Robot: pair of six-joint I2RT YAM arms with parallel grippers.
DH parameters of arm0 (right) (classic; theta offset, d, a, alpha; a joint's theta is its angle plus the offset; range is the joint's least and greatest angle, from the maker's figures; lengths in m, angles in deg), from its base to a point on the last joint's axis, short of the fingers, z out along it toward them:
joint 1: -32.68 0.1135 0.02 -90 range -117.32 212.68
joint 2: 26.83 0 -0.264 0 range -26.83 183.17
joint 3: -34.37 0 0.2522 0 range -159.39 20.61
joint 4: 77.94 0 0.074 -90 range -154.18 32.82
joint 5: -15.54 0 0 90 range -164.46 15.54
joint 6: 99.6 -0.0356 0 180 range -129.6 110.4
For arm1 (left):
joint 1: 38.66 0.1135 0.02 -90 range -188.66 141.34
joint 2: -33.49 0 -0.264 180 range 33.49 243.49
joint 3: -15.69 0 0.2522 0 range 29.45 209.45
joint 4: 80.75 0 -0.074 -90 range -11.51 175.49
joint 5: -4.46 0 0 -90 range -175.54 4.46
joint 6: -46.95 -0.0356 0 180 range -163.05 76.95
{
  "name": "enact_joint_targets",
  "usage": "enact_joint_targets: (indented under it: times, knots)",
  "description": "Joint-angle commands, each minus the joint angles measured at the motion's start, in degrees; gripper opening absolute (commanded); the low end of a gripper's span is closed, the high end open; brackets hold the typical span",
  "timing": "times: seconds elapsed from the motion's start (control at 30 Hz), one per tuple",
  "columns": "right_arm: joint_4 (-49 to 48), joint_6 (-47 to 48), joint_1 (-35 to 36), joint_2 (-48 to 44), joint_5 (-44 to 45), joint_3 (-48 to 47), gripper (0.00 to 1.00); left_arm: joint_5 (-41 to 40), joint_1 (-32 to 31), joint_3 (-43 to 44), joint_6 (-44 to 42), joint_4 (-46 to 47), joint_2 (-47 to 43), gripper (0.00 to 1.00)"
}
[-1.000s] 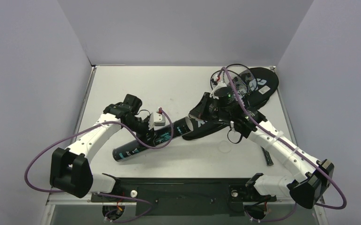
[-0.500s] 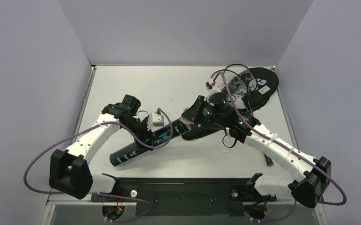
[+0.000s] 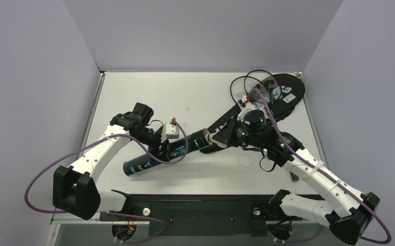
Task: Pack up the badminton gear
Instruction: Place the shuttlecock at the shuttle tube.
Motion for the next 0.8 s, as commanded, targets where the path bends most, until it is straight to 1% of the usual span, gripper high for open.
enact_joint_targets:
  times: [0.0,0.13,0.2,0.3,0.33,0.53,0.77]
  knots:
    - [9.6,4.9,-1.5,-4.4,-2.7,-0.8,0.07,3.9,0.4,3.6,-4.9,0.0,-2.1,0.14]
    - [12.0,6.2,-3.4,-6.6,-3.9,0.8,0.09,2.7,0.5,4.1,-6.6,-1.0,-1.8,0.14]
    - [11.9,5.8,-3.9,-6.7,-4.8,1.3,0.09,3.8,0.5,4.4,-8.7,-2.7,-1.8,0.14]
    - [11.4,5.7,-3.6,-6.6,-5.4,1.2,0.09,5.7,0.5,4.6,-16.0,-7.0,-1.8,0.13]
    - [11.1,5.7,-3.4,-6.6,-5.7,0.9,0.09,5.6,0.5,4.6,-16.7,-7.9,-1.7,0.12]
    - [11.6,6.5,-1.0,-6.7,-6.8,-0.9,0.09,3.9,0.5,5.5,-17.0,-7.4,-1.1,0.12]
    - [13.5,7.4,3.2,-5.5,-3.5,-4.6,0.09,1.4,-0.5,5.3,-12.4,-3.1,-0.4,0.12]
